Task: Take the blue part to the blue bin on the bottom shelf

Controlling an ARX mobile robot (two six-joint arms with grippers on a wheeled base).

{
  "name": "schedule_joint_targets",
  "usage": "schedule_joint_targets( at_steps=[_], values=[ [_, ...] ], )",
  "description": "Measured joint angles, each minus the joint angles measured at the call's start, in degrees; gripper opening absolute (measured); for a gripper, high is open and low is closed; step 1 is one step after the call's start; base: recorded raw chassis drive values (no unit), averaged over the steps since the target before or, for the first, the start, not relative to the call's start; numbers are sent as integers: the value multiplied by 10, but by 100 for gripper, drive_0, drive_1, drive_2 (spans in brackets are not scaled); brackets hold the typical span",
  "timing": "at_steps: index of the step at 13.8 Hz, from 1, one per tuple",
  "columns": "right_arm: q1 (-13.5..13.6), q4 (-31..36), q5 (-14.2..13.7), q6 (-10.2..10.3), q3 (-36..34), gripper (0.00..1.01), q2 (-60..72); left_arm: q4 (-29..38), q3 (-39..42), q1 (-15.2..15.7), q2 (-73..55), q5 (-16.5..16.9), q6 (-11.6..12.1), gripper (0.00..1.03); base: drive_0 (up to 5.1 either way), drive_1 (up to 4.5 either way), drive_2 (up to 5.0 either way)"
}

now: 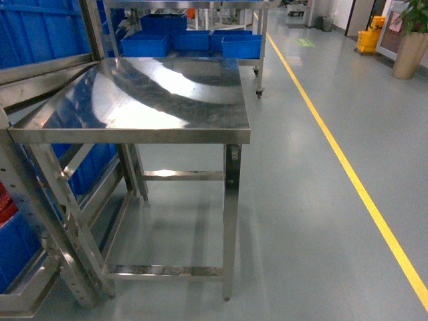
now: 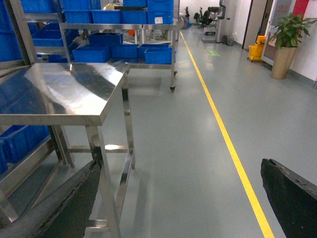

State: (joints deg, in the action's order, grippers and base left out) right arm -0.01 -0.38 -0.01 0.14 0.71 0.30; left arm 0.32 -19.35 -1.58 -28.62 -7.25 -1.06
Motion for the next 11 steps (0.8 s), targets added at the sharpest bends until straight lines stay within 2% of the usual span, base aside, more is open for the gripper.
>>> schedule_joint_targets(
  at_steps=[2, 11],
  values=[
    [0, 1, 0, 0, 0, 98, 0, 1, 0, 0, 2, 0, 0, 44, 0, 0, 0],
    [0, 0, 0, 0, 0, 98, 0, 1, 1, 0, 4, 2, 0, 44, -484, 261, 261]
  ],
)
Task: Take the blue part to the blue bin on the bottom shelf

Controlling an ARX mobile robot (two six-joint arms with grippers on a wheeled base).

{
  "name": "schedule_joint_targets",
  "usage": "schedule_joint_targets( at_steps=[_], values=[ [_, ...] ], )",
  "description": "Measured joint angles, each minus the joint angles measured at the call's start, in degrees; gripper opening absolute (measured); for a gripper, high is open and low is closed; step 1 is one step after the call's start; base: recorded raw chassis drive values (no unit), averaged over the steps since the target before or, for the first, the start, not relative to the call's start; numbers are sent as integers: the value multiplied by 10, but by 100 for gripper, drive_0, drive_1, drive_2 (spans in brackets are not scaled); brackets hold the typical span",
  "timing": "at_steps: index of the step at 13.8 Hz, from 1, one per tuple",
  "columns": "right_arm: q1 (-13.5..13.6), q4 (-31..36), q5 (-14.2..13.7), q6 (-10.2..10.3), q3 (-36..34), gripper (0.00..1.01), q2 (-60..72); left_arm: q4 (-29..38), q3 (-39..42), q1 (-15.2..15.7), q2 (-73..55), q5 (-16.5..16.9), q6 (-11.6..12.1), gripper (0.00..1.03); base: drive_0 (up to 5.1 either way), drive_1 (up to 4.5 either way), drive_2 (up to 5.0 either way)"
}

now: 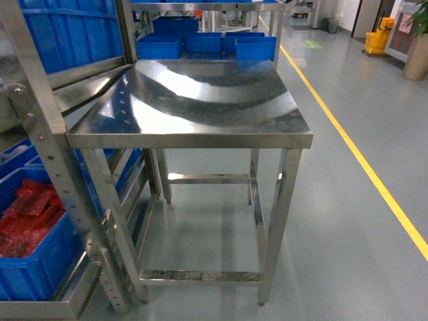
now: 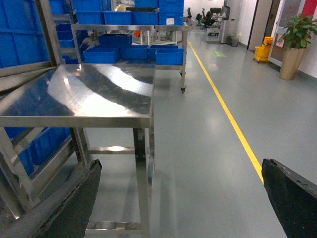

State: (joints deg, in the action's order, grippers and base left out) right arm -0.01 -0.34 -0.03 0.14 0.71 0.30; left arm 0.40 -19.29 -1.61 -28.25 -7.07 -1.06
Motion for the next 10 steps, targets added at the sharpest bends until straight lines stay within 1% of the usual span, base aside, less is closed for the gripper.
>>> schedule_joint_targets(
  at_steps=[10],
  values=[
    [0, 0, 0, 0, 0, 98, 0, 1, 0, -1, 1, -1, 0, 44, -495, 250, 250]
  ],
)
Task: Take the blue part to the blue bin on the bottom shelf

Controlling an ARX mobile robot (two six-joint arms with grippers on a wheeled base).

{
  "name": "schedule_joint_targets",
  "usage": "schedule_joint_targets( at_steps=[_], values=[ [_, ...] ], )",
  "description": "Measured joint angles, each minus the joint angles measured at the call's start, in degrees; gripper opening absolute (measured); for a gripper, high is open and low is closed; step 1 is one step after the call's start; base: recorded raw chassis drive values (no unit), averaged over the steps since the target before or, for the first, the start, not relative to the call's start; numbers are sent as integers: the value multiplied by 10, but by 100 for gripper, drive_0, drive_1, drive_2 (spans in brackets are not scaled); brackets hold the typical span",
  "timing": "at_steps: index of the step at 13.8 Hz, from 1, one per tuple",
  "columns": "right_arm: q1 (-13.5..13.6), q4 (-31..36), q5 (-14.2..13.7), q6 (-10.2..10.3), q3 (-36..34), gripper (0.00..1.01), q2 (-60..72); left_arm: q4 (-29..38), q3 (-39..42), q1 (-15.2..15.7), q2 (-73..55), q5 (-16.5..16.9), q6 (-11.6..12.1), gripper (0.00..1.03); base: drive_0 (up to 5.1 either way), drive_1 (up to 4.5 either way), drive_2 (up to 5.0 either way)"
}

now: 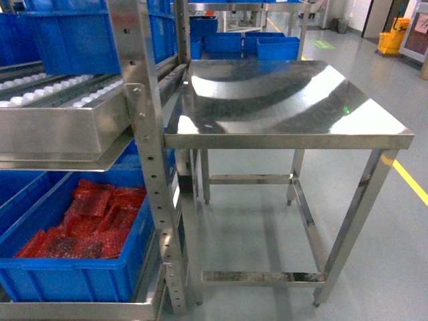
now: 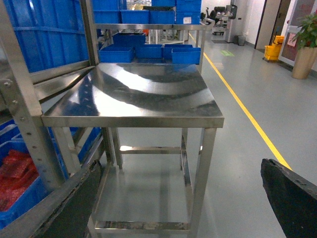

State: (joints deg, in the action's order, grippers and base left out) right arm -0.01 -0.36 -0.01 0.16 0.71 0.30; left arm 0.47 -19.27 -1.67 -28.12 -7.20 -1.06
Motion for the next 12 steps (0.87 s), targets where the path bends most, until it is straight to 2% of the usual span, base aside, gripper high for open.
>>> schedule_joint_targets(
  at_steps=[12],
  values=[
    [0, 1, 0, 0, 0, 98, 0, 1, 0, 1, 0, 0, 0, 44, -509, 237, 237]
  ],
)
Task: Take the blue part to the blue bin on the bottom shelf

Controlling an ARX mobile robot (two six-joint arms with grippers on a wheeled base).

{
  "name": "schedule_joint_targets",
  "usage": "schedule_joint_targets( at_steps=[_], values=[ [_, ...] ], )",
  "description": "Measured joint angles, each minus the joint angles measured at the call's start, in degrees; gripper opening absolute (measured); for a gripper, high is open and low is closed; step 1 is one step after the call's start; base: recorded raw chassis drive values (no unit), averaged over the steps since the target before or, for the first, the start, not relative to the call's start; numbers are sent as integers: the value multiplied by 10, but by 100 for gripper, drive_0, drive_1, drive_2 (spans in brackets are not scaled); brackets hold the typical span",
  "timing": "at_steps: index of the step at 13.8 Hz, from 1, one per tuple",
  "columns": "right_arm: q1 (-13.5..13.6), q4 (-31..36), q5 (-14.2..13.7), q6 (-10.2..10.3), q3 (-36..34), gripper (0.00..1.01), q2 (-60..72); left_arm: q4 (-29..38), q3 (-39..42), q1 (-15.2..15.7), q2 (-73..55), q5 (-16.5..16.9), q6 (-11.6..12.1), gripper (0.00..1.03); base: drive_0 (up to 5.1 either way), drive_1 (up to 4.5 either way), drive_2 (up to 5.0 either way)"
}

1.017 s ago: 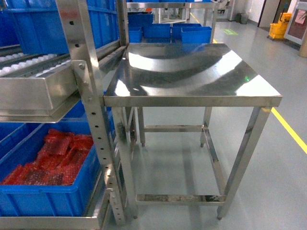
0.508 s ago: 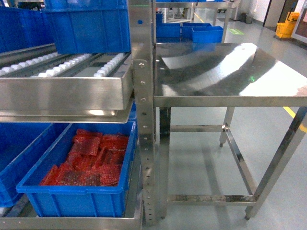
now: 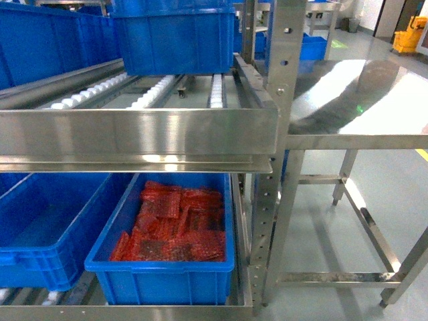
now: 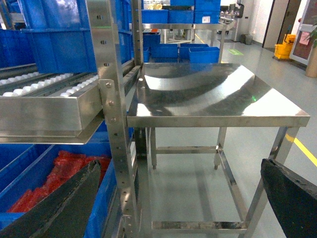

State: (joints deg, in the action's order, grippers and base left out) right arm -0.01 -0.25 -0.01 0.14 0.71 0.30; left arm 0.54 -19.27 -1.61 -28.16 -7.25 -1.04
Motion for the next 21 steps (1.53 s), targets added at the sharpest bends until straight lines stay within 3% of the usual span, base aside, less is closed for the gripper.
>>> schedule_joint_targets(
  at_steps=[13, 21],
  values=[
    [0, 1, 0, 0, 0, 98, 0, 0, 0, 0, 0, 2, 0, 44, -502, 243, 243],
    [0, 0, 1, 0, 0, 98, 0, -1, 0, 0, 0, 0, 0, 44, 0, 0, 0]
  ],
)
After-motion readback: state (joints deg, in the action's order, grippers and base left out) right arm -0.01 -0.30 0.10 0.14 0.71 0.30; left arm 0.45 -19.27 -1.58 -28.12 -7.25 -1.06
